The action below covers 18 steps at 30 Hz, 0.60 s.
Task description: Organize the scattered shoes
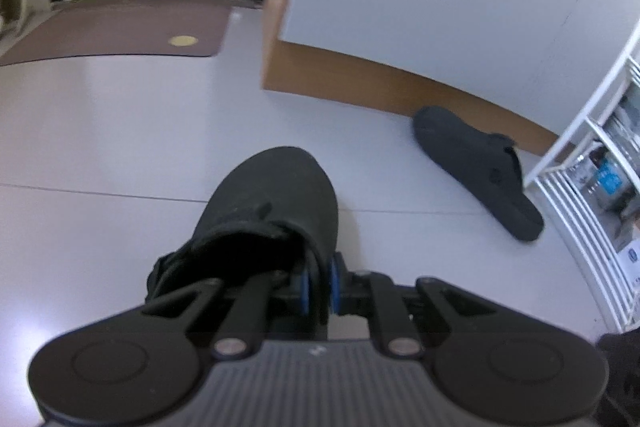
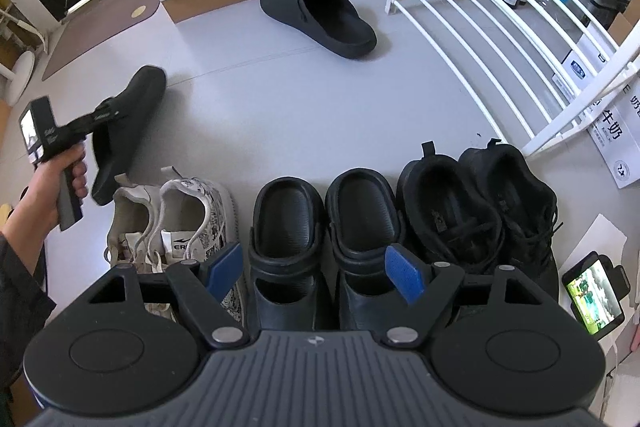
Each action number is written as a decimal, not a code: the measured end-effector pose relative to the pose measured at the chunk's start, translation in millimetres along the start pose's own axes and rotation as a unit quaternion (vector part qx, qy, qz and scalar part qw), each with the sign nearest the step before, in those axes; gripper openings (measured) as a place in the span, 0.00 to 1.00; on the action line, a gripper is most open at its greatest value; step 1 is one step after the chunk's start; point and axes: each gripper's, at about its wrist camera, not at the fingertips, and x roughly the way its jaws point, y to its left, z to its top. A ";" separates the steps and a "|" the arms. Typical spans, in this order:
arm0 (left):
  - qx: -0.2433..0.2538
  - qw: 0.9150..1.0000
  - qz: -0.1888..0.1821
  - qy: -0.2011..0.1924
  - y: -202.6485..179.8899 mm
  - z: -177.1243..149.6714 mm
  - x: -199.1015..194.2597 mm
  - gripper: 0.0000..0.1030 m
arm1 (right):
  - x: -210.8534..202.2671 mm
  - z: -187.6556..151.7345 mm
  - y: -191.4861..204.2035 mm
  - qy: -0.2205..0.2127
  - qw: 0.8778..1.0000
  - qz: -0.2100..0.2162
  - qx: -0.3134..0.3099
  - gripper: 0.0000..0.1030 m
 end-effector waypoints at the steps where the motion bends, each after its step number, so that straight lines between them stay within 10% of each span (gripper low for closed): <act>1: 0.002 1.000 -0.002 0.003 -4.6 0.3 2.1 0.10 | 0.3 0.6 -0.5 -0.001 1.000 -0.002 0.000 0.80; 18: 0.009 0.998 -0.053 0.035 -93.0 19.7 45.0 0.10 | 2.3 -0.1 -2.1 0.011 1.000 0.001 0.007 0.80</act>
